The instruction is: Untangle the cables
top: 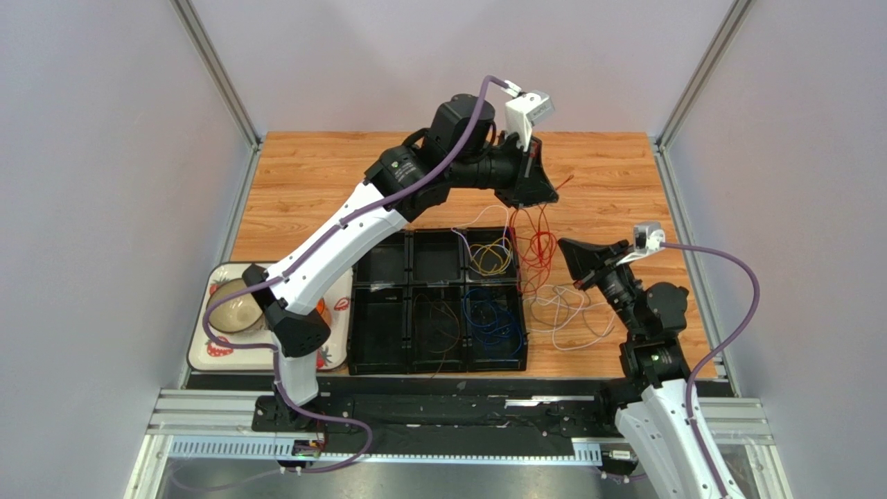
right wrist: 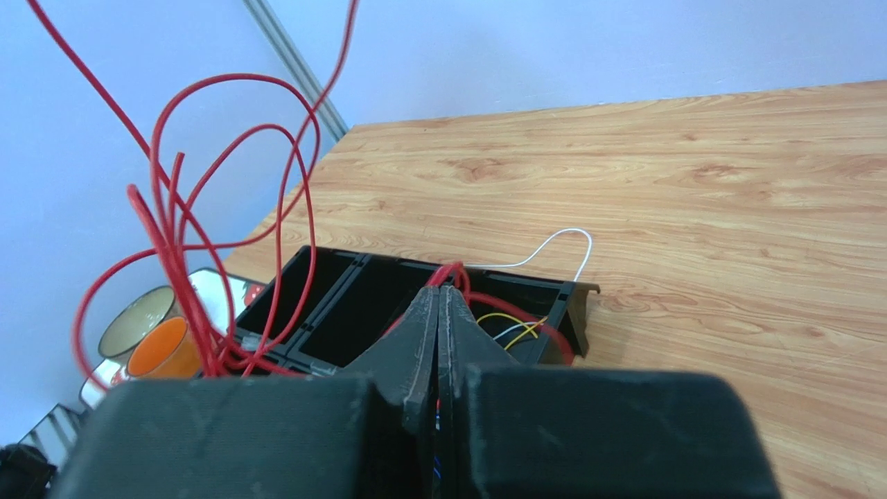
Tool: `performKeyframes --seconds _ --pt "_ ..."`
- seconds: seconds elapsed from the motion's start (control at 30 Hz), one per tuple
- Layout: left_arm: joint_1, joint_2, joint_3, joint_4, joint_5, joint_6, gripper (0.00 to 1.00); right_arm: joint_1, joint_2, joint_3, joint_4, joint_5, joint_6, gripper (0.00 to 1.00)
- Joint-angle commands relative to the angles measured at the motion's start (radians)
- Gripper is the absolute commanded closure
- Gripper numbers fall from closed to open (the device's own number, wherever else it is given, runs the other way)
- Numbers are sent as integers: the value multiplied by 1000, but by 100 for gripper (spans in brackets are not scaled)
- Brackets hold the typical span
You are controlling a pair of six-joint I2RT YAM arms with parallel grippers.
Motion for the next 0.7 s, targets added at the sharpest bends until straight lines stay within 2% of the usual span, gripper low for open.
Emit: performKeyframes --seconds 0.0,0.2,0.27,0.3,0.33,0.37,0.47,0.57,0.67 --pt "9 -81 19 -23 2 2 100 4 -36 21 -81 129 14 100" --pt "17 -167 -7 -77 -72 47 100 4 -40 15 -196 275 84 100" --pt "17 -190 -39 -69 -77 48 100 4 -21 37 -216 292 155 100" --pt "17 -210 -78 -54 -80 47 100 4 -6 55 -271 242 173 89" --pt "17 -216 -95 -46 -81 45 100 3 40 107 -294 198 208 74" --pt "17 -222 -112 -34 -83 42 100 4 65 135 -342 105 228 50" --pt "18 -235 -167 -3 -101 36 100 8 134 210 -433 -18 306 39" --pt "18 -227 -196 29 -123 28 100 8 111 231 -488 -66 351 33" --pt "20 -209 -199 47 -133 19 100 9 89 250 -529 -105 395 32"
